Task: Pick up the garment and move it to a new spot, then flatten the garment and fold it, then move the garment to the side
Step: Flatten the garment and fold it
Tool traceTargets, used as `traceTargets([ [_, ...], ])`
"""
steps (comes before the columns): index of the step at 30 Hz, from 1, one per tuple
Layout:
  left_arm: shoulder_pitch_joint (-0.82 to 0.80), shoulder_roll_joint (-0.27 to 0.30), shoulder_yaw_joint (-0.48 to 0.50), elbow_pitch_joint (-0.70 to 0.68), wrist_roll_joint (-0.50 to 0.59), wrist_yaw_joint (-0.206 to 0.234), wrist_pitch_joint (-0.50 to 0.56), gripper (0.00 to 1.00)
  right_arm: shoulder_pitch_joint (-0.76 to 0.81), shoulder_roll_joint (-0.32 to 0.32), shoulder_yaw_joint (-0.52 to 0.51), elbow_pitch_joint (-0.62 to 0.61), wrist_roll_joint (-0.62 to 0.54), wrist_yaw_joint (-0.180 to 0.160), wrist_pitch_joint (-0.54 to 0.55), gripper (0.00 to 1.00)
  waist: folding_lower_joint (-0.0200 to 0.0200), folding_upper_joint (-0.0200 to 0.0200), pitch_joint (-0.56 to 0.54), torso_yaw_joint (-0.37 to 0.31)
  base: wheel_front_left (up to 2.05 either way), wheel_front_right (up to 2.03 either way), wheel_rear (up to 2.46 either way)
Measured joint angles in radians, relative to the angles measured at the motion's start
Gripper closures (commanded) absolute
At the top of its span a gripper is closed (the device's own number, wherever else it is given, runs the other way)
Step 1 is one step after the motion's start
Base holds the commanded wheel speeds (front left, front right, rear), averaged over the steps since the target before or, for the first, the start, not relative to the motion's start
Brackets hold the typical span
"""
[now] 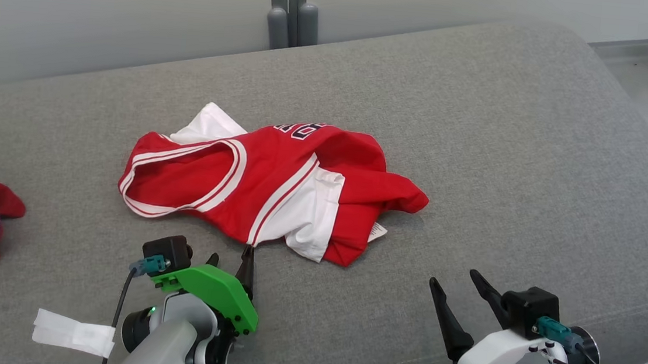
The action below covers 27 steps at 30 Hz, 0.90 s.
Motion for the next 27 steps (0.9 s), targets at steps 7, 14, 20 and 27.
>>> traceTargets([
  [7,-0.029,-0.004,0.007,0.012,-0.024,-0.003,-0.010,0.00,-0.018,0.000,-0.004,0.007,0.002,0.000,-0.015,0.00,0.0000,0.0000,0.044,-0.051,0.00,0.00,0.00],
  [14,-0.064,-0.006,0.014,0.032,-0.046,-0.012,-0.033,1.00,-0.024,0.000,-0.004,0.021,0.013,0.000,-0.026,0.00,0.0000,0.0000,0.069,-0.077,0.00,0.00,0.00],
  [20,-0.071,-0.002,0.006,0.051,-0.045,-0.021,-0.029,1.00,-0.024,0.000,-0.013,0.025,0.015,0.000,-0.032,0.00,0.0000,0.0000,0.067,-0.061,0.00,0.00,0.00],
  [27,-0.043,0.029,0.007,-0.015,-0.045,-0.026,-0.035,1.00,-0.017,0.000,-0.010,0.030,0.020,0.000,-0.034,0.00,-0.0001,0.0000,0.045,-0.015,0.00,0.00,0.00],
])
